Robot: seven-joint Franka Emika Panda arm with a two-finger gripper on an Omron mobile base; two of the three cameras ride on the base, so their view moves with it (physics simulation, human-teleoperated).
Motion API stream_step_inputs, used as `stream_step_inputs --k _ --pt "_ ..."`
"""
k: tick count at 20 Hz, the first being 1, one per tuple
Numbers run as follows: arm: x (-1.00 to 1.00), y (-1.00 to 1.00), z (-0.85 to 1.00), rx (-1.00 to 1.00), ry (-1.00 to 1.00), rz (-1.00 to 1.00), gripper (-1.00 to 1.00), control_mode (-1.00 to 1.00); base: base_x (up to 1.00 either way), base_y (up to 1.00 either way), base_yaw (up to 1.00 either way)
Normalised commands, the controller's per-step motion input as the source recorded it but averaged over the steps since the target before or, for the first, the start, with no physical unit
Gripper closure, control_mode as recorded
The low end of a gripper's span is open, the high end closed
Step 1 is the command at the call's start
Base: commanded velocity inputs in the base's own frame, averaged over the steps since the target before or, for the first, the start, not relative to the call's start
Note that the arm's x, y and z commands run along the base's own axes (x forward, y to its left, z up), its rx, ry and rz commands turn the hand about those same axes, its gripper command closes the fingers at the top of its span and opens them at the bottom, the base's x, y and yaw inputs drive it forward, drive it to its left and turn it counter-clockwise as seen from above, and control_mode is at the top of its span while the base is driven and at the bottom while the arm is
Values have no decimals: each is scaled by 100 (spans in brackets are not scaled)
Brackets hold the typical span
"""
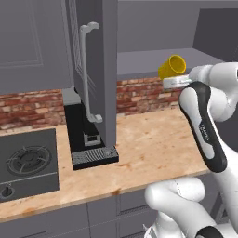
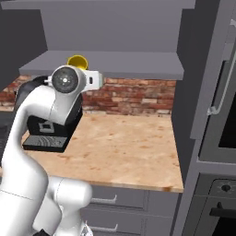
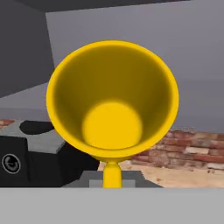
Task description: Move the mug from next to the sink to the open cabinet. Then, move the bowl with the sweet potato to the fridge to clear the area for faucet cleaning.
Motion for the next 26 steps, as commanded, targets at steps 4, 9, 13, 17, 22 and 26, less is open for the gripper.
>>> stream_step_inputs --k 4,9,13,17,22,26 --pt "100 0 56 0 7 0 100 -100 0 0 0" --pt "98 0 41 0 11 0 100 -100 0 0 0" --pt "12 3 -1 0 3 0 100 -100 0 0 0" --pt "34 10 -27 -6 18 0 100 -100 0 0 0" --pt "65 7 -17 -4 17 0 100 -100 0 0 0" --pt "75 0 0 0 6 0 100 -100 0 0 0"
